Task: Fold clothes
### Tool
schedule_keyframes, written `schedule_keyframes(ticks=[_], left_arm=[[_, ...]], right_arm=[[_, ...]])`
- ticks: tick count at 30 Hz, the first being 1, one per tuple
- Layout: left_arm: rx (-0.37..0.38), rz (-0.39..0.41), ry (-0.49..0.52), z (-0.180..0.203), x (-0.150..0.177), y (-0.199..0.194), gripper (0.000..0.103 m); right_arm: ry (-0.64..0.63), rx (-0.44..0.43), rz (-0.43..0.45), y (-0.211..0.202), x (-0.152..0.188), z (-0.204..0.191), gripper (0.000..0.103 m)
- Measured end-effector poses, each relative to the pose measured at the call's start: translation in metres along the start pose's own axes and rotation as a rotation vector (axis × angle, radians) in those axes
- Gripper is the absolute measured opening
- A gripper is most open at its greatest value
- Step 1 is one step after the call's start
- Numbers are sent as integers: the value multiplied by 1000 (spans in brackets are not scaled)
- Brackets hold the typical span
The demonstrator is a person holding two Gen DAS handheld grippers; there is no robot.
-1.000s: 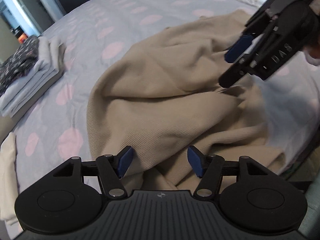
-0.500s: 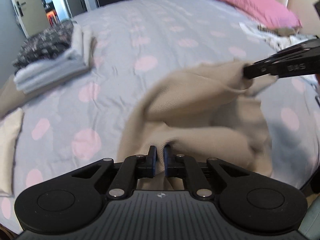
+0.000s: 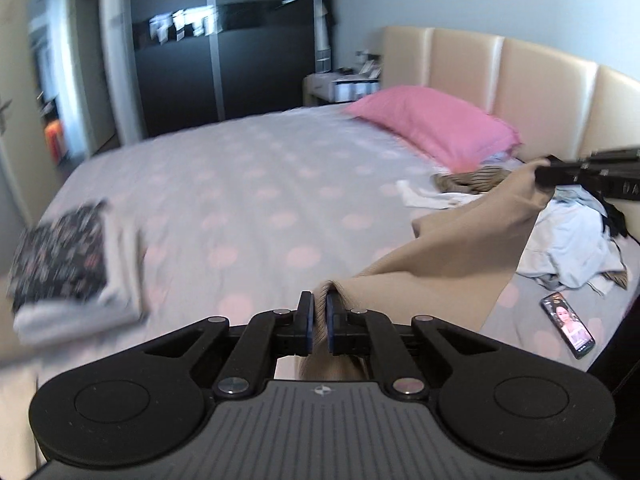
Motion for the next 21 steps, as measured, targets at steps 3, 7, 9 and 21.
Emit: schedule_keyframes(ticks=[3,7,9,21], left_arm=[[43,-59,14,14,-2,36,4],[75,-191,-16,16,39,101,4],[74,-243,-25,13,64,123,4],[53,-236,-169,-15,93,127,20]], right_arm=[[-17,38,-59,4,7,14,8],[-35,65,-205,39,52,23,8],[-54,70,-271,63,78,21,8],[-143,76,-397,162,132,4,9]])
Point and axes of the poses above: each gripper's, at about its wrist camera, not at the fingertips, and y roughly the way its jaws point, z to its right, x to its underside, the point moved 8 cm from there along y, roughly the way its jaws point, and after that the axes turned 15 degrees about x, right-handed, at the moved point
